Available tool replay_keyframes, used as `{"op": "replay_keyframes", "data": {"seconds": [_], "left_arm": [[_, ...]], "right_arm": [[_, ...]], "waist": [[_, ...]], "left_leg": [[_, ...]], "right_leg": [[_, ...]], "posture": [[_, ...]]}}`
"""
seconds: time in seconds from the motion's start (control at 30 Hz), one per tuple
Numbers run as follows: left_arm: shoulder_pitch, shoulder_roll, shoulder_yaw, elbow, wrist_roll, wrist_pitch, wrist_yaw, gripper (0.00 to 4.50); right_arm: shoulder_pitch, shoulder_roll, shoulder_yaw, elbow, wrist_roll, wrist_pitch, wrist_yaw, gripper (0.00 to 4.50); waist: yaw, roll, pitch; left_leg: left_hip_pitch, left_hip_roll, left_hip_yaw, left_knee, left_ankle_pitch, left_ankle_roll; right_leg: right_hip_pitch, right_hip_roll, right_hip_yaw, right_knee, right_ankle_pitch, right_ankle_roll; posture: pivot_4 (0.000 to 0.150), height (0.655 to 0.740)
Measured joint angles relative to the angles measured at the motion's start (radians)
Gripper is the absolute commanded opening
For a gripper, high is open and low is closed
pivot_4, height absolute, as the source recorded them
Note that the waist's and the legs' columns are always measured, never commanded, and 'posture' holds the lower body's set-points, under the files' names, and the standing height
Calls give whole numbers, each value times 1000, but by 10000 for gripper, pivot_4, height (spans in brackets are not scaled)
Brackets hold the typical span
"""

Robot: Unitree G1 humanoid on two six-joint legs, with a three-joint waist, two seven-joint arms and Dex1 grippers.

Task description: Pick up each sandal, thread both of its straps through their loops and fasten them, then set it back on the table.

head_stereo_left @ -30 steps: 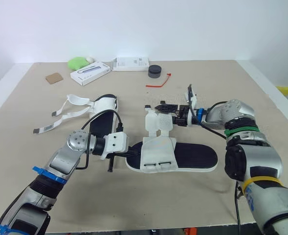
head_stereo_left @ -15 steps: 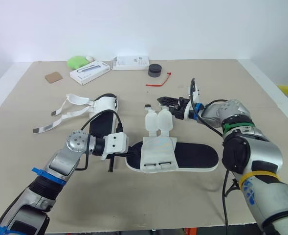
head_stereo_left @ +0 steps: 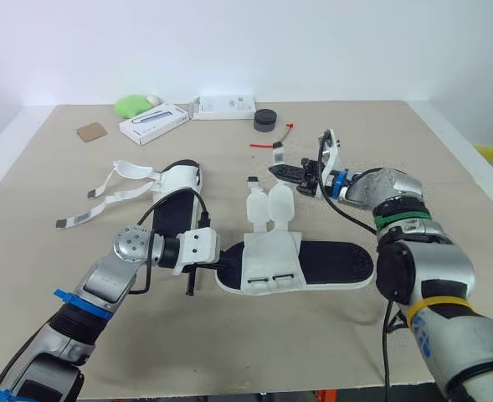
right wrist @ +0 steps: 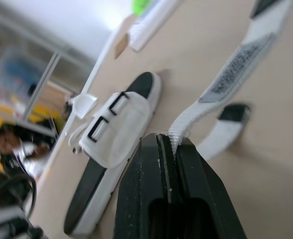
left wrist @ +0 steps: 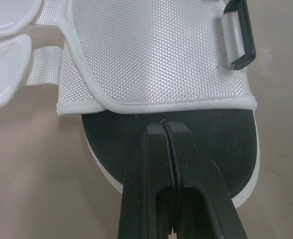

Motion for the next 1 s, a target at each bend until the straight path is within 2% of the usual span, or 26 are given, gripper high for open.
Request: {"op": "replay_keyframes", "data": {"seconds": [0.03,0.13,0.2,0.23,0.27,0.3,0.33,0.4,0.47,0.5,0.6,0.73,0.9,1.0], "left_arm": [[2,0,0,-4,0,1,1,0],[13,2,1,-16,-3,3,1,0],[13,4,3,-17,-2,5,0,0],[13,4,4,-17,-2,6,2,0],[13,4,4,-17,-2,7,3,0],[13,4,4,-18,-2,9,7,0],[13,4,4,-18,-2,10,7,0],[14,4,3,-17,-2,12,8,0],[14,4,3,-17,-2,16,8,0],[14,4,3,-17,-2,17,8,0],[14,4,3,-17,-3,22,7,0],[14,4,3,-17,-3,23,2,0],[13,4,3,-17,-3,23,-3,0],[13,4,3,-17,-3,23,-5,0]], "right_arm": [[54,-2,32,-101,-15,-83,45,885],[300,-8,120,-465,-76,-515,177,885],[382,-10,166,-549,-123,-762,218,885],[421,-22,200,-575,-163,-975,248,885],[428,-25,208,-579,-175,-1039,260,885],[437,-43,233,-575,-211,-1231,273,885],[439,-49,239,-575,-219,-1274,279,885],[437,-69,265,-548,-254,-1501,287,885],[420,-104,323,-471,-304,-1816,279,885],[413,-113,337,-458,-316,-1868,279,885],[355,-170,418,-365,-377,-2185,208,885],[342,-212,468,-351,-425,-2278,87,885],[319,-288,601,-320,-408,-2282,-37,885],[307,-338,709,-320,-354,-2239,-86,9559]], "waist": [[0,0,0],[1,1,-1],[1,1,-1],[1,1,-1],[1,1,-1],[0,1,-1],[0,1,-1],[0,0,-1],[0,0,0],[0,0,0],[0,0,0],[0,0,0],[0,0,0],[0,0,0]], "left_leg": [[0,0,-1,0,0,0],[-1,1,-3,-2,-1,-1],[-1,0,-2,-2,-1,-2],[-1,0,-1,-1,-1,-3],[0,0,0,-1,0,-3],[0,0,2,0,0,-3],[2,-1,2,0,0,-3],[5,-1,3,0,0,-3],[8,-1,5,0,0,-3],[8,-1,6,0,0,-3],[10,0,9,0,0,-3],[11,0,11,0,0,-3],[12,0,13,0,0,-2],[12,0,14,0,0,-2]], "right_leg": [[0,0,0,0,0,0],[-1,0,-4,1,0,0],[-2,-1,-3,1,0,0],[-1,-2,-2,0,0,0],[-1,-2,-1,0,0,0],[-1,-2,-1,0,2,0],[0,-3,0,0,2,1],[3,-2,0,0,2,1],[5,0,3,0,2,0],[5,0,4,0,2,0],[5,1,7,0,1,0],[6,1,10,0,1,0],[6,1,11,0,1,0],[6,2,12,0,1,0]], "posture": [[1500,7400],[1500,7400],[1500,7400],[1500,7400],[1500,7400],[1500,7400],[1500,7400],[1500,7400],[1500,7400],[1500,7400],[1500,7400],[1500,7400],[1500,7400],[1500,7400]]}}
